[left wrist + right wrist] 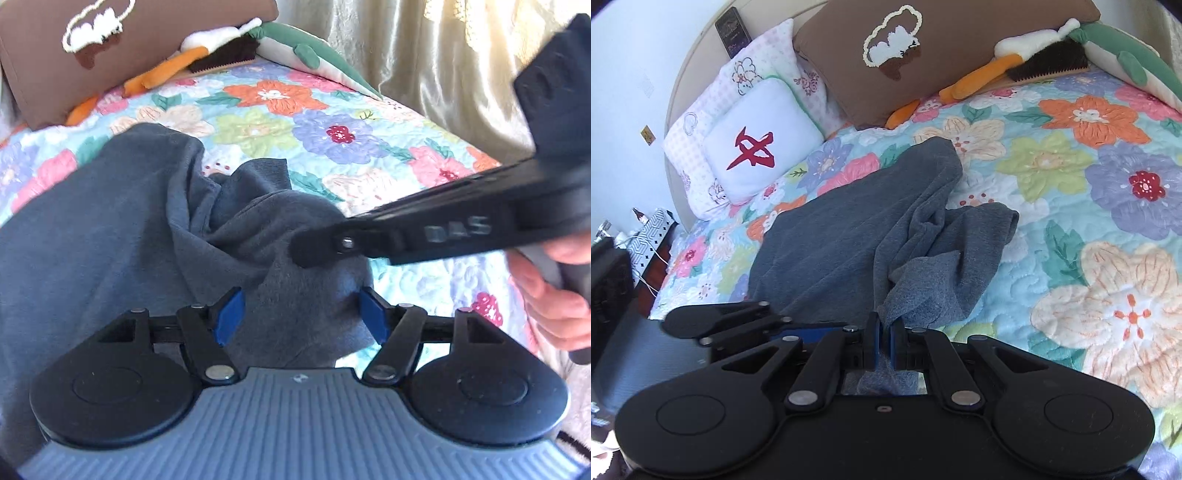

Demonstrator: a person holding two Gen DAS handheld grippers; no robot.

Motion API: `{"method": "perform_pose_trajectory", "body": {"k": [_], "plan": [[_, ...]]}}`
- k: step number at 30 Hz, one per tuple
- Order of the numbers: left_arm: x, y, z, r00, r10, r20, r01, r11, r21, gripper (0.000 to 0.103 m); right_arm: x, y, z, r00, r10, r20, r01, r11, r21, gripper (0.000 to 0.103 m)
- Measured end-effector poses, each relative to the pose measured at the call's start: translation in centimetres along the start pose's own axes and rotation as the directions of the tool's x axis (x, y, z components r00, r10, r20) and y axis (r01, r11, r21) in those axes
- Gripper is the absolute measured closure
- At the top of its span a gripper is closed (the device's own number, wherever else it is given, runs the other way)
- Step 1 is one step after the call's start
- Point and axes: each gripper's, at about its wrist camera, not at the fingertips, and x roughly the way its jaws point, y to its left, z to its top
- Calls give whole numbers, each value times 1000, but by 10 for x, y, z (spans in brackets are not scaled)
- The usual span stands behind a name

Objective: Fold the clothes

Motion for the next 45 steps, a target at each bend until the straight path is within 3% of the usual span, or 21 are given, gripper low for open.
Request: {"method": "perform_pose_trajectory", "body": {"k": [4, 9, 10, 11, 13, 15, 17, 20, 23, 25, 27, 29, 31, 32, 36, 40, 41, 43, 45], "plan": [[4, -13, 1, 993, 110, 51, -112, 992, 58, 34, -5, -1, -3, 1000, 25, -5, -25, 1000, -2, 97], [0, -16, 4, 996, 64, 57, -67, 996, 52, 35, -7, -5, 0, 992, 129, 2, -129, 991, 44, 97], [1, -16, 4, 996, 64, 62, -68, 996, 60, 47, -7, -6, -1, 990, 141, -2, -141, 989, 49, 97], [4, -16, 5, 996, 72, 58, -76, 995, 67, 72, -6, -5, -1, 990, 141, -8, -141, 989, 48, 97], [9, -12, 5, 995, 90, 29, -92, 995, 42, 94, -5, -5, -1, 991, 136, -16, -136, 990, 48, 96], [10, -14, 4, 984, 172, 51, -174, 984, 26, 95, -6, -13, -1, 993, 118, 2, -117, 989, 92, 74], [6, -12, 1, 977, 200, 74, -202, 979, 24, 95, -8, -22, 0, 995, 100, 24, -102, 985, 141, 72], [1, 0, -1, 983, 171, 62, -169, 985, -38, 95, -11, -38, 1, 998, 38, 47, -46, 980, 194, 70], [0, 8, -4, 986, 161, 48, -157, 985, -75, 95, 6, -62, -5, 997, -25, 68, -2, 928, 373, 32], [1, 14, -5, 988, 153, 37, -148, 984, -100, 95, 30, -79, -12, 999, -26, 41, 1, 863, 505, 32], [1, 18, -5, 990, 139, 35, -134, 983, -128, 95, 55, -91, -19, 999, 37, 8, -34, 811, 584, 32], [0, 20, -5, 991, 132, 37, -126, 982, -141, 95, 60, -92, -23, 996, 62, 62, -87, 786, 613, 36], [-1, 19, -5, 991, 130, 41, -123, 983, -135, 95, 57, -86, -20, 992, 88, 92, -125, 807, 577, 81], [-1, 18, -6, 990, 131, 45, -124, 984, -129, 95, 55, -83, -18, 989, 101, 107, -144, 817, 558, 98], [-11, -1, 0, 986, 138, 97, -133, 990, -52, 95, 7, -55, 1, 959, -10, 283, -111, 907, 406, 98], [-18, -19, 13, 993, -3, 115, 10, 998, -62, 90, -47, -24, 20, 914, -95, 394, 18, 981, 195, 98], [-15, -21, 14, 994, -44, 99, 52, 996, -77, 82, -56, -22, 19, 908, -111, 404, 42, 983, 176, 98], [-7, -24, 10, 994, -88, 63, 94, 990, -106, 65, -68, -25, 18, 921, -146, 362, 87, 981, 176, 98], [1, -25, 2, 995, -92, 31, 95, 988, -124, 59, -69, -32, 14, 925, -252, 283, 212, 964, 163, 98]]}}
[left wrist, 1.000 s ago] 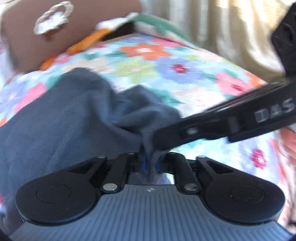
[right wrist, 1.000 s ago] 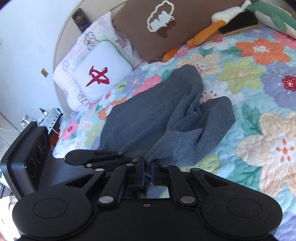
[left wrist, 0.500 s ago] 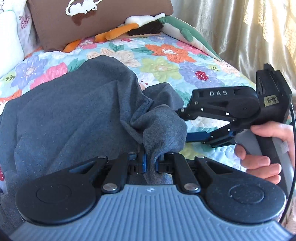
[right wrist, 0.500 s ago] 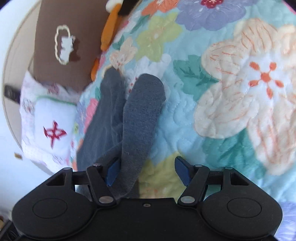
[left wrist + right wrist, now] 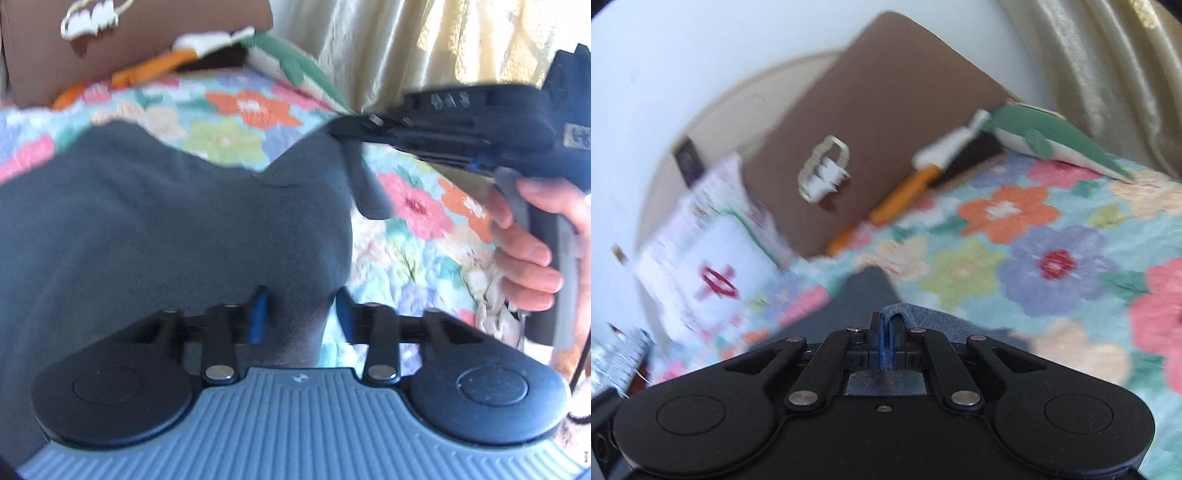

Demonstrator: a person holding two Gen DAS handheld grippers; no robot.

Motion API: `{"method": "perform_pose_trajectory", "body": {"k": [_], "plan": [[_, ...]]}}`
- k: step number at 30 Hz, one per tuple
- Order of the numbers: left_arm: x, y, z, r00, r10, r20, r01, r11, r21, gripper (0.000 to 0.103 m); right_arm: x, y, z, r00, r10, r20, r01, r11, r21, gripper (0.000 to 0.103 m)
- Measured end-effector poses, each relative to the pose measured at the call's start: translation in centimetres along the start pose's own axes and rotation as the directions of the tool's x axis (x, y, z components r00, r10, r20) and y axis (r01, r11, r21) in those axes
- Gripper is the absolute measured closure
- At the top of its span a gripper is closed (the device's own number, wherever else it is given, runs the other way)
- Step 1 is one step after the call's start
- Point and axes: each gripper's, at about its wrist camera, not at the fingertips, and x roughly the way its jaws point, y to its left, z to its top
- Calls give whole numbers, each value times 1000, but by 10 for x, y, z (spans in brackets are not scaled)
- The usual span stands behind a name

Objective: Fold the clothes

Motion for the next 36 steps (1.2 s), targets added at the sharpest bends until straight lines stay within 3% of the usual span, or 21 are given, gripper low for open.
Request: {"method": "perform_pose_trajectory", "body": {"k": [2, 5, 7, 9, 12, 14, 16, 18, 21, 25, 29, 31, 33, 34, 36], "plan": [[6, 6, -9, 999, 23, -37, -23, 1000, -15, 56, 5, -9, -4, 991, -123, -51, 119, 990, -72, 98], [13, 19, -20, 992, 78, -101, -82, 996, -42, 52, 11, -19, -4, 982, -172, -73, 162, 980, -118, 98], [17, 25, -26, 980, 127, -153, -135, 990, -46, 52, 8, -15, -4, 988, -149, -46, 141, 980, -144, 98], [17, 30, -30, 974, 146, -173, -158, 986, -54, 52, -5, 1, -4, 997, -65, 36, 70, 981, -181, 98], [13, 34, -32, 972, 153, -177, -167, 984, -69, 52, -23, 32, -7, 993, 6, 117, 32, 948, -317, 99], [11, 34, -31, 972, 154, -178, -169, 983, -68, 52, -22, 46, -14, 987, -84, 139, 138, 887, -441, 100], [11, 33, -32, 971, 157, -181, -170, 984, -59, 52, -9, 41, -20, 970, -214, 114, 243, 846, -476, 100], [12, 31, -34, 965, 182, -187, -192, 981, -37, 52, 5, 24, -19, 959, -281, 45, 272, 855, -441, 100], [15, 26, -39, 948, 256, -191, -258, 966, 14, 52, 14, 7, -14, 965, -261, -26, 238, 913, -330, 100], [11, 26, -45, 952, 250, -174, -252, 968, 12, 52, 19, -2, -15, 963, -257, -74, 230, 936, -265, 100], [-2, 28, -47, 962, 228, -150, -232, 973, -6, 52, 14, -7, -14, 962, -269, -50, 248, 933, -259, 100], [-9, 29, -46, 965, 225, -137, -228, 974, -6, 52, 8, 8, -16, 953, -302, 35, 295, 886, -357, 101], [-14, 33, -48, 966, 223, -134, -227, 974, -14, 51, 6, 27, -24, 938, -328, 110, 339, 809, -481, 101], [-15, 35, -50, 964, 226, -142, -232, 972, -27, 51, 8, 33, -27, 934, -339, 115, 347, 777, -526, 101], [-16, 42, -56, 959, 230, -168, -243, 968, -63, 50, 21, 28, -30, 918, -394, 55, 359, 761, -541, 101]]}}
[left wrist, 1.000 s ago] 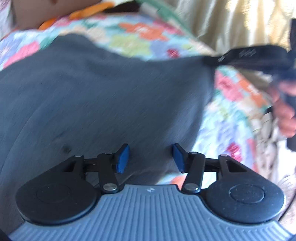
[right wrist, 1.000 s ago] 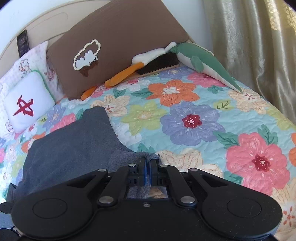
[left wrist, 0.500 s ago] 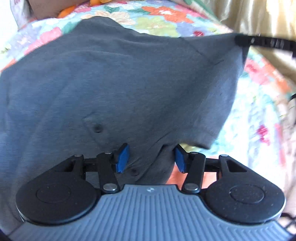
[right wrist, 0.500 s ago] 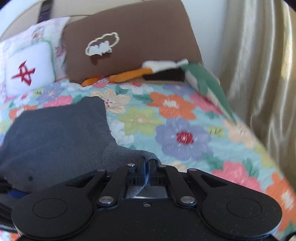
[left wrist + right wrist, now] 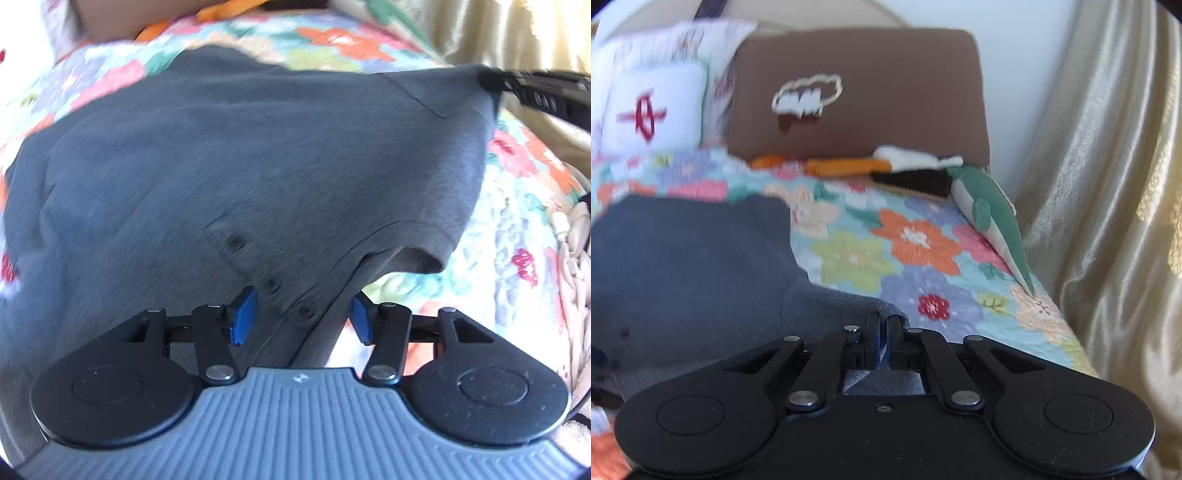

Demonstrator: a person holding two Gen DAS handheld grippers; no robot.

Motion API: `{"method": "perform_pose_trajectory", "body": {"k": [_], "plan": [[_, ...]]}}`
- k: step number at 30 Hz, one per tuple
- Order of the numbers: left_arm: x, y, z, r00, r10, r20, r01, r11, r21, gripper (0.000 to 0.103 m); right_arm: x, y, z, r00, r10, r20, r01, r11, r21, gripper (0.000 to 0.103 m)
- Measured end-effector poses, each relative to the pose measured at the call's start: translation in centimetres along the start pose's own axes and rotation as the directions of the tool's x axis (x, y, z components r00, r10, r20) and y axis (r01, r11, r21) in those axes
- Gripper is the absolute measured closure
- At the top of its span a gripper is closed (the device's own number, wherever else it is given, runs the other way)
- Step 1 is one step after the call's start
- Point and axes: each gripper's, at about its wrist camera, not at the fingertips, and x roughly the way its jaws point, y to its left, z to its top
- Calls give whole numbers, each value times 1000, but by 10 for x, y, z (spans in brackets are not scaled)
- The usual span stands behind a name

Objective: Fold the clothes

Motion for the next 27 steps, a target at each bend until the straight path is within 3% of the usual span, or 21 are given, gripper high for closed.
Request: {"method": "perform_pose_trajectory", "body": {"k": [2, 5, 6, 7, 8, 9, 10, 14, 16, 21, 25, 27], "plan": [[1, 8, -6, 1000, -7, -10, 6, 999, -34, 50, 19, -4, -5, 994, -8, -107, 11, 1000, 22, 101], [-1, 16, -11, 1000, -17, -6, 17, 998, -64, 49, 47, -24, -18, 964, -43, -262, 77, 990, 121, 98], [-2, 17, -10, 1000, -19, -3, 19, 997, -72, 49, 50, -32, -21, 955, -53, -291, 102, 982, 159, 86], [-3, 18, -10, 1000, -22, 1, 22, 997, -80, 49, 51, -42, -24, 952, -38, -303, 107, 971, 214, 83], [-4, 18, -9, 1000, -23, 3, 23, 996, -84, 49, 50, -54, -27, 954, 6, -300, 87, 951, 297, 73], [-5, 18, -8, 1000, -23, 6, 24, 996, -84, 49, 49, -65, -31, 956, 65, -287, 54, 920, 389, 62], [-6, 17, -8, 1000, -23, 8, 24, 996, -85, 49, 48, -75, -34, 955, 124, -269, 20, 879, 476, 57], [-12, 19, -6, 1000, -19, 22, 21, 996, -89, 49, 58, -96, -48, 926, 321, -200, -100, 718, 689, 55], [-22, 23, -10, 999, -24, 30, 27, 995, -99, 49, 61, -96, -52, 919, 355, -169, -126, 671, 730, 54], [-22, 35, -3, 998, -23, 60, 31, 991, -128, 46, 50, -84, -35, 920, 387, -56, -247, 685, 685, 53], [-34, 58, 0, 994, -12, 106, 32, 982, -187, 44, 34, -49, -12, 878, 476, 45, -415, 712, 566, 51], [-45, 71, -1, 991, 18, 130, 10, 977, -215, 41, 26, -22, -1, 861, 505, 60, -471, 747, 469, 51]]}}
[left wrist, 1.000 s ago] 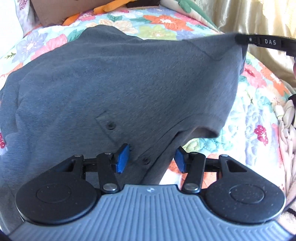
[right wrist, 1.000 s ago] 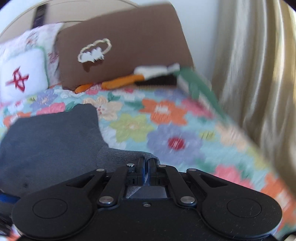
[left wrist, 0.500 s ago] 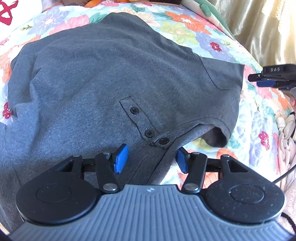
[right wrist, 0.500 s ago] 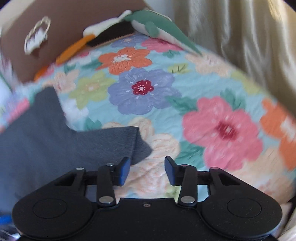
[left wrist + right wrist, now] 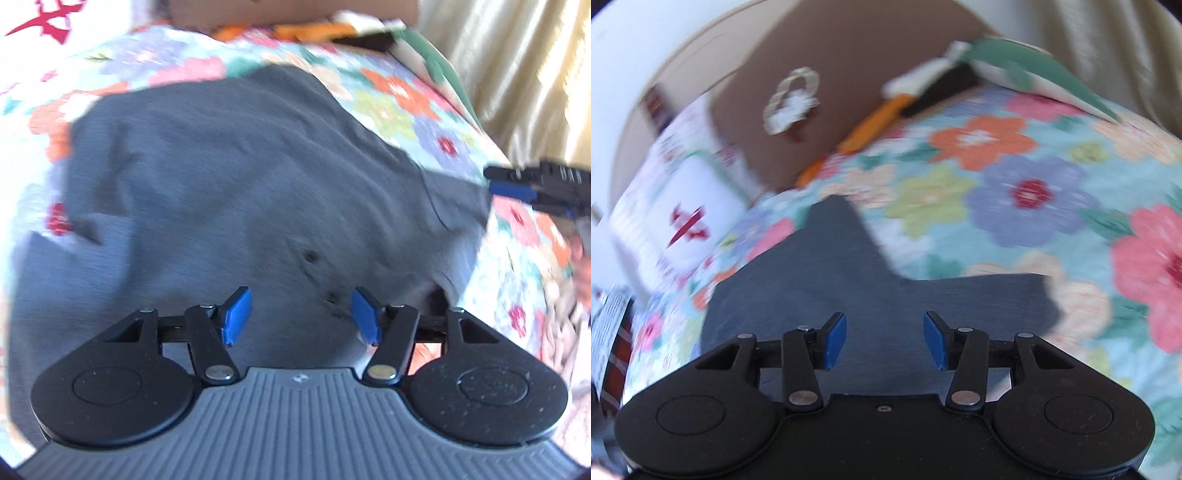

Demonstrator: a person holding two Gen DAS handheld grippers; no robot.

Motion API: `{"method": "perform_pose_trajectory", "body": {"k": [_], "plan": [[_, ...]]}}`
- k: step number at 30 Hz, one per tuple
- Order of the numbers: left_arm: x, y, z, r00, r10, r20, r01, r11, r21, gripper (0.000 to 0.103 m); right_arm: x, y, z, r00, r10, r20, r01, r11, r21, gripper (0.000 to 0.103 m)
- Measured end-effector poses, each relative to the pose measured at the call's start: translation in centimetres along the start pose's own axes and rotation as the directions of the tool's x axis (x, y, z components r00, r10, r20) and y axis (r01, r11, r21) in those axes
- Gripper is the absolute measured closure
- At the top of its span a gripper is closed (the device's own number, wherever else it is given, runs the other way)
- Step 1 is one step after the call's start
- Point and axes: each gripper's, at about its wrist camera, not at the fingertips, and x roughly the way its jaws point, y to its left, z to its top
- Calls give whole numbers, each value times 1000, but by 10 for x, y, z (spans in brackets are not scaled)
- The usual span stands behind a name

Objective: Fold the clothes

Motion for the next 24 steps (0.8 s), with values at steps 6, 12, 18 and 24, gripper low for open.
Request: {"method": "perform_pose_trajectory", "body": {"k": [6, 12, 18, 24], "plan": [[-24, 54, 8, 997, 65, 52, -60, 993, -105, 38, 24, 60, -22, 992, 74, -105, -95, 972, -214, 50], [-25, 96, 17, 989, 149, 24, -144, 980, -137, 38, 68, 94, -65, 945, -94, -314, -68, 880, -469, 45], [-19, 115, 19, 989, 146, -9, -146, 981, -131, 38, 66, 95, -76, 898, -157, -410, -81, 859, -506, 44], [-20, 120, 39, 987, 163, 5, -162, 984, -73, 35, 14, 126, -39, 895, -39, -444, -178, 882, -437, 44]]}}
